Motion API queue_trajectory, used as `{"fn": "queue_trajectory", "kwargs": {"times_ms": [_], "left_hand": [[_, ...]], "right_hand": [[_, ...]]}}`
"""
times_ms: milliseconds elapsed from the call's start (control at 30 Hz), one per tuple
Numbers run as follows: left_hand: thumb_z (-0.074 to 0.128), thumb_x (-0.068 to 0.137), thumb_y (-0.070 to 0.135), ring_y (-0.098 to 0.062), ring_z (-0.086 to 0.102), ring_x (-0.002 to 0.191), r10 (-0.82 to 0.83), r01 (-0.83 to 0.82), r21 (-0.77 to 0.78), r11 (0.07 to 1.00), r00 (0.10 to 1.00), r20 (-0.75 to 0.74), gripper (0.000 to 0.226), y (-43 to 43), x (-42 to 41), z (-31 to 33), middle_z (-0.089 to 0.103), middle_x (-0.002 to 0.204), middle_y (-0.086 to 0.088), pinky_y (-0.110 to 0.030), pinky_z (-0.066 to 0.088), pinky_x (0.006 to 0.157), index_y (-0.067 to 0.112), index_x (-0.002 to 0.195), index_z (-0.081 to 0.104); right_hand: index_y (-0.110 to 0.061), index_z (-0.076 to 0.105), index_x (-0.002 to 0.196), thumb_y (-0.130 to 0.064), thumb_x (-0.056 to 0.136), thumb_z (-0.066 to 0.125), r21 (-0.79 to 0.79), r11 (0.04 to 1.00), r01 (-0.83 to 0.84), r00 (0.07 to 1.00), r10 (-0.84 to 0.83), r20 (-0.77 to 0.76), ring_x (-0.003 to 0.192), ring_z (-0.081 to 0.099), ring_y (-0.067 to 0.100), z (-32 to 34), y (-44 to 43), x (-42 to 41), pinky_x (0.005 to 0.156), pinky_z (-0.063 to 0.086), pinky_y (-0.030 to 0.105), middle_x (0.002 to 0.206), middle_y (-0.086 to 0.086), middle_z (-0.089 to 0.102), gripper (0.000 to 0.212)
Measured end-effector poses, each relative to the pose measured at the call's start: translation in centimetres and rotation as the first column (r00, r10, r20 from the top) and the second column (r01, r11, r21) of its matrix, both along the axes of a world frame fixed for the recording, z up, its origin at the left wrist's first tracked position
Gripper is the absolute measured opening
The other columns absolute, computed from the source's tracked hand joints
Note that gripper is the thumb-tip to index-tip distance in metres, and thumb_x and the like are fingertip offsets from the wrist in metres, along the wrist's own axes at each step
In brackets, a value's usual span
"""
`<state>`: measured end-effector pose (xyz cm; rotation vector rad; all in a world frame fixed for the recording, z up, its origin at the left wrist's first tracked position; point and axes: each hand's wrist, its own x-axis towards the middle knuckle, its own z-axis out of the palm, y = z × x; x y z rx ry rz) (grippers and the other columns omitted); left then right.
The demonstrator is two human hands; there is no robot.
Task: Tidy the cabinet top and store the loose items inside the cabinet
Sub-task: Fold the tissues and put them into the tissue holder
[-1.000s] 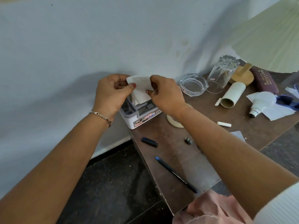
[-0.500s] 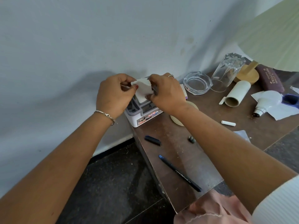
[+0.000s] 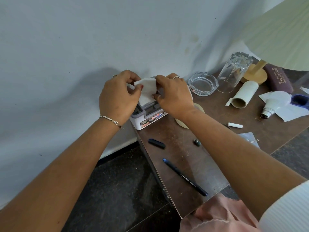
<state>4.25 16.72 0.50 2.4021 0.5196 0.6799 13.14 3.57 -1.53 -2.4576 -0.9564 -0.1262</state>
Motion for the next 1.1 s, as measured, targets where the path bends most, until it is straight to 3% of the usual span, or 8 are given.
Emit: {"fn": "queue_trajectory", "kwargs": {"times_ms": [133,267,500,733,867,1100], "left_hand": [[0.067,0.083,0.032,-0.008,0.058,0.067,0.000,0.000,0.007,1.000,1.000,0.028,0.010,0.2,0.0,0.0,0.065,0.088,0.010,-0.034,0.053,0.069,0.027,0.091,0.064],[0.068,0.083,0.033,-0.008,0.059,0.071,0.003,-0.002,0.015,1.000,0.999,-0.051,0.008,0.1,0.2,-0.5,0.060,0.079,0.013,-0.029,0.050,0.065,0.027,0.087,0.064],[0.067,0.082,0.037,-0.012,0.063,0.083,-0.004,0.011,0.052,0.999,0.991,-0.130,0.009,-0.1,0.5,-1.2,0.061,0.080,0.014,-0.032,0.052,0.068,0.031,0.088,0.065],[0.070,0.078,0.034,-0.014,0.057,0.089,-0.039,0.050,0.114,0.992,0.995,-0.091,0.015,-0.5,0.9,-0.6,0.060,0.089,0.015,-0.029,0.044,0.065,0.031,0.091,0.063],[0.067,0.079,0.032,-0.016,0.056,0.092,-0.072,0.075,0.156,0.985,0.997,-0.024,0.013,-2.0,1.9,1.0,0.060,0.091,0.013,-0.029,0.045,0.066,0.030,0.091,0.062],[0.064,0.080,0.022,-0.012,0.058,0.082,-0.184,0.184,0.030,0.983,0.983,0.010,0.008,-7.4,4.3,2.5,0.063,0.084,0.013,-0.030,0.048,0.072,0.027,0.087,0.065]], "right_hand": [[-0.014,0.061,0.099,-0.009,0.079,0.062,0.037,0.999,0.025,0.999,-0.026,0.039,0.104,0.051,0.028,0.1,0.0,0.2,0.080,0.032,0.034,0.087,0.002,0.067,0.020],[-0.021,0.060,0.108,-0.009,0.079,0.060,0.031,0.999,0.024,0.998,-0.026,0.066,0.109,0.051,0.022,0.0,0.0,0.0,0.077,0.018,0.027,0.093,-0.007,0.070,0.031],[-0.022,0.055,0.118,-0.013,0.082,0.066,0.095,0.995,0.039,0.999,-0.042,0.031,0.114,0.050,0.019,-0.3,-0.4,-0.7,0.077,0.016,0.024,0.102,-0.009,0.069,0.039],[-0.021,0.064,0.106,-0.017,0.078,0.069,0.146,0.987,0.066,0.997,-0.070,0.028,0.109,0.054,0.025,0.0,-1.4,-1.0,0.088,0.036,0.036,0.108,-0.003,0.065,0.028],[-0.023,0.065,0.101,-0.022,0.079,0.069,0.181,0.975,0.128,0.992,-0.129,-0.006,0.108,0.054,0.024,0.5,-3.5,-0.7,0.086,0.035,0.036,0.105,-0.004,0.063,0.022],[-0.025,0.064,0.098,-0.023,0.078,0.069,0.228,0.928,0.293,0.956,-0.284,-0.072,0.106,0.056,0.020,1.6,-10.0,-0.4,0.091,0.041,0.040,0.105,-0.007,0.065,0.021]]}}
